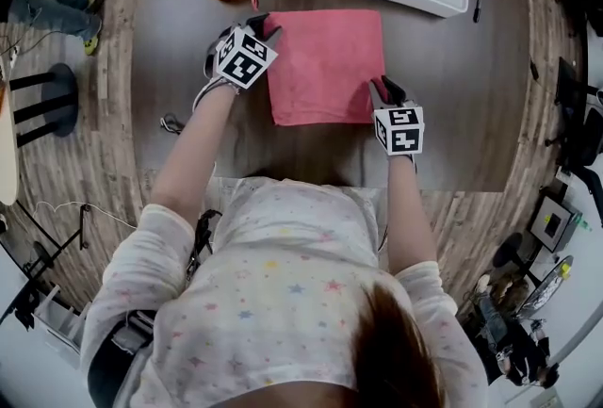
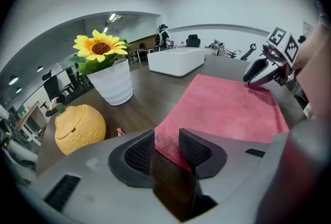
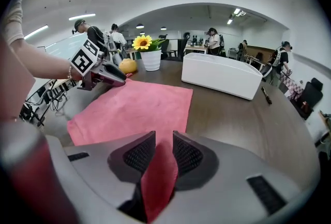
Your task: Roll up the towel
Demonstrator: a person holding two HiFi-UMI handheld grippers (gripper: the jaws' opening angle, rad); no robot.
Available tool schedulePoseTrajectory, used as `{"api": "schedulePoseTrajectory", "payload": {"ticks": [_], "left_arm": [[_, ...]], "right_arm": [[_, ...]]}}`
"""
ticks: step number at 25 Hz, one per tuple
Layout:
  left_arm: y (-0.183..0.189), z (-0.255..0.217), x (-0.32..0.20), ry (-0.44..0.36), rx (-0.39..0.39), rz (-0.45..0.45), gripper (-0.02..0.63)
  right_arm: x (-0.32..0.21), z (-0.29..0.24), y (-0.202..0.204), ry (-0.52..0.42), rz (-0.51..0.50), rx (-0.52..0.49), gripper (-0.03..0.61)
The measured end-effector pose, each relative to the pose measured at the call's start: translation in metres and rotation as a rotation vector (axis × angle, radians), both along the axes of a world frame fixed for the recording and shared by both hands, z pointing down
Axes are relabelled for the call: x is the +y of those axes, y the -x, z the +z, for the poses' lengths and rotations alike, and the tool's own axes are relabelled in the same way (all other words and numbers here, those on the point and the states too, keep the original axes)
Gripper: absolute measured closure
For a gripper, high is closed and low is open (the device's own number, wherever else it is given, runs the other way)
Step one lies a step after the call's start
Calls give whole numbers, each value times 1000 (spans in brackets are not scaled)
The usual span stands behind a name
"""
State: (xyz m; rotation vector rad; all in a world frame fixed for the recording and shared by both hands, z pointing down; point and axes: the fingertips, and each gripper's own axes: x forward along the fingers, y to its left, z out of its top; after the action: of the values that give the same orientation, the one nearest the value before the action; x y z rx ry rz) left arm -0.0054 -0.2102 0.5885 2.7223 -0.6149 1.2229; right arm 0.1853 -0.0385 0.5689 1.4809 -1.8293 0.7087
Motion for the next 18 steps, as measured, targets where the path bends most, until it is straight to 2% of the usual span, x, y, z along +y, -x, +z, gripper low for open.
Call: {"api": "schedulePoseTrajectory", "payload": {"ticks": [6,11,18], "left_arm": [[-1,-2,2,-5,25,-11,486],[7,-3,2,-25,26,-55,486],[37,-3,17,-51,11,-221,486]], "right_arm": [[-47,4,-1,-13,-31,13,474],[-68,8,1,-14,-49,36,476],[-86,8,2,-8,-133,43,465]]}}
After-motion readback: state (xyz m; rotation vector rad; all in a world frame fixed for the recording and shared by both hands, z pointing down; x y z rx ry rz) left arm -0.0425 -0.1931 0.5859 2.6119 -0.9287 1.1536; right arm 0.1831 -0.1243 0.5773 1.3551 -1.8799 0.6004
